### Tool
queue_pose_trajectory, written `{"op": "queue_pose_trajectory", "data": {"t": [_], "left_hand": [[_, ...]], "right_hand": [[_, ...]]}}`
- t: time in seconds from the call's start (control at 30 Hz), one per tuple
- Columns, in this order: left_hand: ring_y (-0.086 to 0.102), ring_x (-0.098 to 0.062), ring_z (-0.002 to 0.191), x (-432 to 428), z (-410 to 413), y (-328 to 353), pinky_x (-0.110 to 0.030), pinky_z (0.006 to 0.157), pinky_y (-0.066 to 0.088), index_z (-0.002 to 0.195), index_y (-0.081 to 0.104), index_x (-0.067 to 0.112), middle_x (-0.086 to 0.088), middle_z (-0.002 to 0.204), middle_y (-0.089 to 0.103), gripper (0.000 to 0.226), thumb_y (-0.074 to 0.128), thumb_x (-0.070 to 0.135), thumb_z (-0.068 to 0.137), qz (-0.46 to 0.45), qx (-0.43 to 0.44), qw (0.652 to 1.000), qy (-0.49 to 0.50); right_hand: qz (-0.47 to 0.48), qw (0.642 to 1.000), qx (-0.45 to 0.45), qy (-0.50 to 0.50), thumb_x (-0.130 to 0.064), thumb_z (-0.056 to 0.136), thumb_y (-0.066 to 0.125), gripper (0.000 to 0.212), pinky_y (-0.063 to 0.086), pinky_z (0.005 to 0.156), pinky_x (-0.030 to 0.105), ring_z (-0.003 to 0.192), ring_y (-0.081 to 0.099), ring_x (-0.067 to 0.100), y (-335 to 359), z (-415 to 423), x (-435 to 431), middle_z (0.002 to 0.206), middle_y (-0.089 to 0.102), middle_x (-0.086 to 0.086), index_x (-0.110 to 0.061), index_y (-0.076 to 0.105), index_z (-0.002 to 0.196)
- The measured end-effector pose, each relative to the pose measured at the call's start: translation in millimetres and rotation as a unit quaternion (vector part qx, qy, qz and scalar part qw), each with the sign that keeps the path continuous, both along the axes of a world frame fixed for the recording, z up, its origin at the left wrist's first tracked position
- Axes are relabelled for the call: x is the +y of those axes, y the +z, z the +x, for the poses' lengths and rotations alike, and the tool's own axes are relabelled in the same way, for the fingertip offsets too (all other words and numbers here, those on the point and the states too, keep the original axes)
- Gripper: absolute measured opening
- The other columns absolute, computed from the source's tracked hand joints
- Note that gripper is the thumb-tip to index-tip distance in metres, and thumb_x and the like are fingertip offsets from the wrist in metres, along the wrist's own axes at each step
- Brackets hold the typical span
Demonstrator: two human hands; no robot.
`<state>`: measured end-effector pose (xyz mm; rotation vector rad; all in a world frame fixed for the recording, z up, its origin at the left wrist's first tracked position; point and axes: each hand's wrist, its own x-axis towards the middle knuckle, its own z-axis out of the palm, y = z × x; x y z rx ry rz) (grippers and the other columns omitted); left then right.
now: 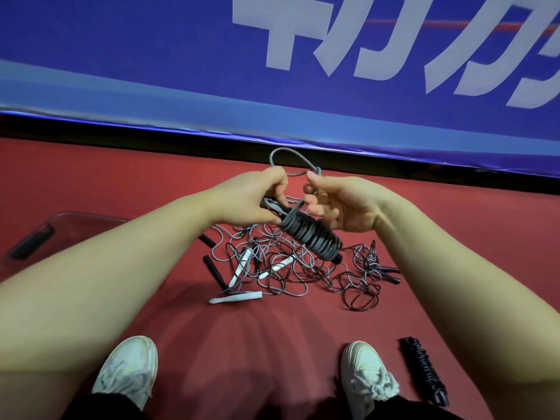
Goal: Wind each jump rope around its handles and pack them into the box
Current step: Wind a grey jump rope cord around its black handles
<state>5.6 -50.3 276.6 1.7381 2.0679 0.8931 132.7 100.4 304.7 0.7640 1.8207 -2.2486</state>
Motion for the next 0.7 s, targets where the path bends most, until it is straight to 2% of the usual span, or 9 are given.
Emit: {"op": "queue_pose_trajectory", "data": {"t": [0.1, 0.17, 0.3, 0.4, 0.47, 0.53, 0.57, 0.63, 0.7], "left_hand": [[0.065, -0.009, 0.086, 1, 8, 4, -0.029, 0.083, 0.054, 0.082, 0.034, 0.020, -0.018, 0.102, 0.064, 0.047, 0.069, -0.010, 0.076, 0.009, -0.094, 0.995, -0.031], [0.063, -0.011, 0.084, 1, 12, 9, -0.026, 0.081, 0.052, 0.085, 0.037, 0.020, -0.018, 0.101, 0.063, 0.045, 0.068, -0.011, 0.077, 0.017, -0.142, 0.989, -0.040], [0.062, -0.010, 0.087, -3, 20, 19, -0.023, 0.078, 0.050, 0.100, 0.054, 0.032, -0.004, 0.094, 0.065, 0.047, 0.072, -0.002, 0.074, 0.017, -0.202, 0.976, -0.077], [0.062, 0.000, 0.090, -1, 32, 28, -0.014, 0.077, 0.047, 0.118, 0.056, 0.030, 0.007, 0.096, 0.068, 0.059, 0.066, -0.012, 0.078, 0.022, -0.235, 0.965, -0.111], [0.064, 0.001, 0.096, 3, 40, 34, -0.014, 0.080, 0.048, 0.115, 0.059, 0.028, 0.015, 0.097, 0.071, 0.057, 0.064, -0.014, 0.077, 0.043, -0.245, 0.963, -0.106], [0.066, -0.001, 0.094, 5, 43, 37, -0.016, 0.079, 0.050, 0.104, 0.065, 0.022, 0.015, 0.092, 0.072, 0.047, 0.063, -0.016, 0.076, 0.067, -0.264, 0.959, -0.080], [0.066, -0.002, 0.091, 6, 43, 37, -0.018, 0.078, 0.052, 0.100, 0.065, 0.019, 0.013, 0.090, 0.073, 0.043, 0.062, -0.017, 0.076, 0.079, -0.276, 0.956, -0.060], [0.067, -0.006, 0.085, 9, 39, 37, -0.023, 0.075, 0.056, 0.097, 0.065, 0.017, 0.007, 0.089, 0.072, 0.039, 0.061, -0.017, 0.077, 0.103, -0.291, 0.951, -0.007], [0.066, -0.004, 0.074, 10, 30, 36, -0.020, 0.068, 0.054, 0.098, 0.065, 0.013, -0.001, 0.089, 0.069, 0.035, 0.061, -0.016, 0.078, 0.125, -0.298, 0.945, 0.054]], "right_hand": [[0.015, 0.999, 0.007, -0.041, -0.033, 0.097, 0.043, 0.026, 0.010, 0.039, 0.011, 0.028, 0.026, 0.000, 0, -3, 9, 0.038, 0.032, -0.011, -0.017, 0.051, 0.077], [-0.037, 0.997, 0.021, -0.064, -0.029, 0.095, 0.047, 0.022, 0.008, 0.040, 0.013, 0.028, 0.021, 0.003, -1, -3, 16, 0.037, 0.027, -0.009, -0.017, 0.052, 0.077], [-0.110, 0.988, 0.029, -0.105, -0.025, 0.080, 0.057, 0.012, 0.013, 0.040, 0.015, 0.029, 0.023, 0.003, -5, -3, 29, 0.037, 0.028, -0.009, -0.018, 0.052, 0.072], [-0.145, 0.985, 0.027, -0.091, -0.025, 0.083, 0.055, 0.028, 0.024, 0.037, 0.013, 0.030, 0.030, 0.003, -16, 0, 34, 0.038, 0.033, -0.007, -0.013, 0.057, 0.058], [-0.194, 0.978, 0.023, -0.078, -0.017, 0.076, 0.059, 0.015, 0.041, 0.037, 0.014, 0.033, 0.040, 0.007, -29, 0, 27, 0.045, 0.042, 0.000, -0.007, 0.060, 0.065], [-0.244, 0.964, 0.008, -0.105, -0.017, 0.071, 0.054, 0.007, 0.039, 0.034, 0.013, 0.032, 0.046, 0.009, -49, -2, 21, 0.045, 0.049, 0.000, -0.010, 0.057, 0.070], [-0.257, 0.961, 0.002, -0.098, -0.019, 0.076, 0.050, 0.014, 0.035, 0.033, 0.011, 0.032, 0.046, 0.006, -57, -5, 20, 0.045, 0.051, -0.004, -0.012, 0.058, 0.067], [-0.183, 0.982, -0.025, -0.047, -0.022, 0.094, 0.040, 0.039, 0.028, 0.036, 0.011, 0.035, 0.045, 0.001, -62, -9, 24, 0.047, 0.051, -0.008, -0.014, 0.062, 0.063], [-0.034, 0.996, -0.065, -0.041, -0.022, 0.099, 0.038, 0.038, 0.022, 0.044, 0.014, 0.039, 0.042, 0.001, -49, -8, 33, 0.049, 0.049, -0.010, -0.017, 0.058, 0.067]]}}
